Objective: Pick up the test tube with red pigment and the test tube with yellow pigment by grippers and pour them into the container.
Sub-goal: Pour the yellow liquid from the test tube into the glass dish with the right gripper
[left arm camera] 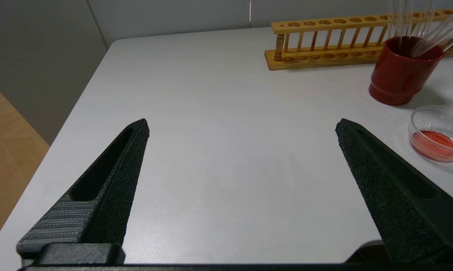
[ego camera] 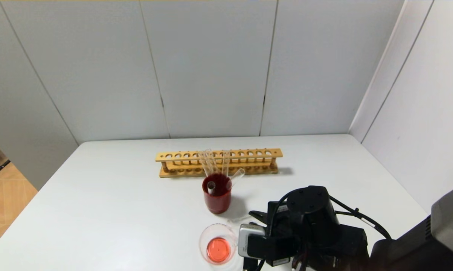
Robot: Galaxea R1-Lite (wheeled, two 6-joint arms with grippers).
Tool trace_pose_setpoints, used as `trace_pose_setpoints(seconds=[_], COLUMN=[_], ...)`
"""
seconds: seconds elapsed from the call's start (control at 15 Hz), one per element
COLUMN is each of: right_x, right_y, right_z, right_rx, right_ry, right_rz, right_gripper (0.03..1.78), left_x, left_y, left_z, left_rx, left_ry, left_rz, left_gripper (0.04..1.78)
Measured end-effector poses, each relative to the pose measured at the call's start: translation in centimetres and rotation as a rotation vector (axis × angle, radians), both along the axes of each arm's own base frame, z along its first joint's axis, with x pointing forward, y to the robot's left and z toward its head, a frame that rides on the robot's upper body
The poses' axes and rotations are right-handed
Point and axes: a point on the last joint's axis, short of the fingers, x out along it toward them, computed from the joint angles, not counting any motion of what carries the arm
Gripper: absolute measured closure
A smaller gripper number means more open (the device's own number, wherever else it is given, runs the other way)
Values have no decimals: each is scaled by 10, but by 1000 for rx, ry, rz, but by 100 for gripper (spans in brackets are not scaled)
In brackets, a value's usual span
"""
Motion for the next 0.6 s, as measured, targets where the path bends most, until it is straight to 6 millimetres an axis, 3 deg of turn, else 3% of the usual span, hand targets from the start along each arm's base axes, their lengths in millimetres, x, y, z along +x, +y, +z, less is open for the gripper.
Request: trace_pose_setpoints(seconds=[0.33, 0.6], right_x=[10, 16], right_y=[5, 13], right_z=[11, 17], right_rx=[-184, -257], right_ry=[-166, -134], right_rz=[-7, 11], right_gripper=[149, 149], left_x=[0, 0], left_y=[0, 0], left_z=[0, 0], left_rx=[0, 0], left_ry=[0, 0], left_rz=[0, 0], left_gripper=[7, 7])
